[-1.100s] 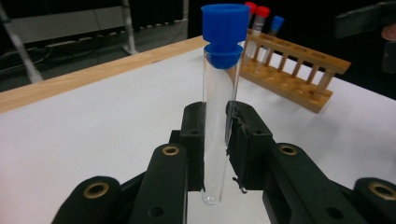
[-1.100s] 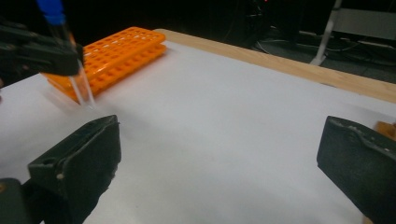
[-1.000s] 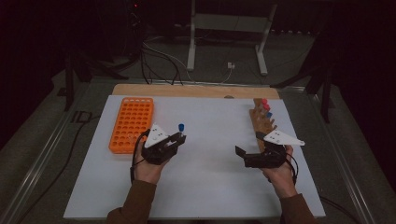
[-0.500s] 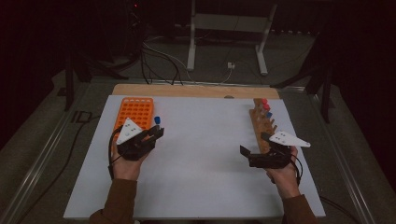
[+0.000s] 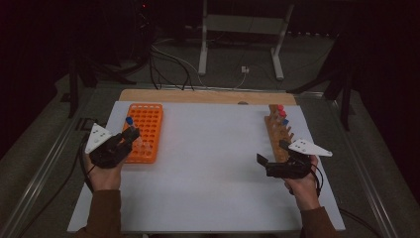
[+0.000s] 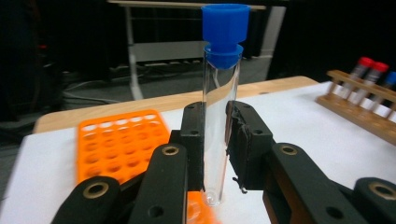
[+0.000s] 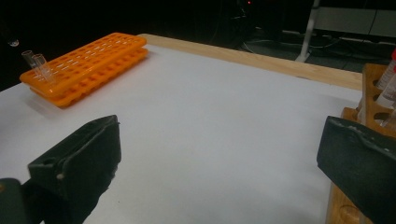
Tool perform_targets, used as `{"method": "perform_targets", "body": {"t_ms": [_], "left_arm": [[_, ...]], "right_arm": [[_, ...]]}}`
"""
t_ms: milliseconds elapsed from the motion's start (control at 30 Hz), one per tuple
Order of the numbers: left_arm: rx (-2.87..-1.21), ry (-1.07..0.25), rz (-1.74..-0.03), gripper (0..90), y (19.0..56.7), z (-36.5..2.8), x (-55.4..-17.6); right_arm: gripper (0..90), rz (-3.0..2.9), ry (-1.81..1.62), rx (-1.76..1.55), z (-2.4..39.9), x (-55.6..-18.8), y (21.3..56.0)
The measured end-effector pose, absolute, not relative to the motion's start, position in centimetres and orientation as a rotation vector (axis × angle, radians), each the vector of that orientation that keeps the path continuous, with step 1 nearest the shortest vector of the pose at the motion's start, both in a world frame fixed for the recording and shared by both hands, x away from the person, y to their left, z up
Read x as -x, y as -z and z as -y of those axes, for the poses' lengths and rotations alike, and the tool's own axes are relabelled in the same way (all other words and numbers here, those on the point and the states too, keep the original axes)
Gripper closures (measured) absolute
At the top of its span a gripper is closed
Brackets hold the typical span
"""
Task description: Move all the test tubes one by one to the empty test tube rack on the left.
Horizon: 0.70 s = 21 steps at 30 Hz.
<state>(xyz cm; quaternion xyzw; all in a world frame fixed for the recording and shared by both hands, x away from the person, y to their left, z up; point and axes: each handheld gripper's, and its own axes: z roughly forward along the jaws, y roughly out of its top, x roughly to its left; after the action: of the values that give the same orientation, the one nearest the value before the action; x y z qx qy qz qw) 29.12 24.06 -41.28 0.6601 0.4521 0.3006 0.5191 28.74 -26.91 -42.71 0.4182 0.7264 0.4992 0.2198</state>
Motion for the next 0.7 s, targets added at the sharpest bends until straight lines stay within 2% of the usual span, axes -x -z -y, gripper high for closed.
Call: {"method": "perform_targets", "body": {"t_ms": [233, 700], "left_arm": [[-1.568, -0.744, -1.138, 76.7, 42.8, -25.4, -29.5], [-1.621, -0.717, -1.23, 76.8, 46.4, -25.6, -30.4]], "right_arm": [[0.0, -2.009, -1.382, -1.156, 26.8, -28.7, 42.6], [0.0, -2.012, -1.386, -1.152, 26.9, -28.7, 42.6]]}}
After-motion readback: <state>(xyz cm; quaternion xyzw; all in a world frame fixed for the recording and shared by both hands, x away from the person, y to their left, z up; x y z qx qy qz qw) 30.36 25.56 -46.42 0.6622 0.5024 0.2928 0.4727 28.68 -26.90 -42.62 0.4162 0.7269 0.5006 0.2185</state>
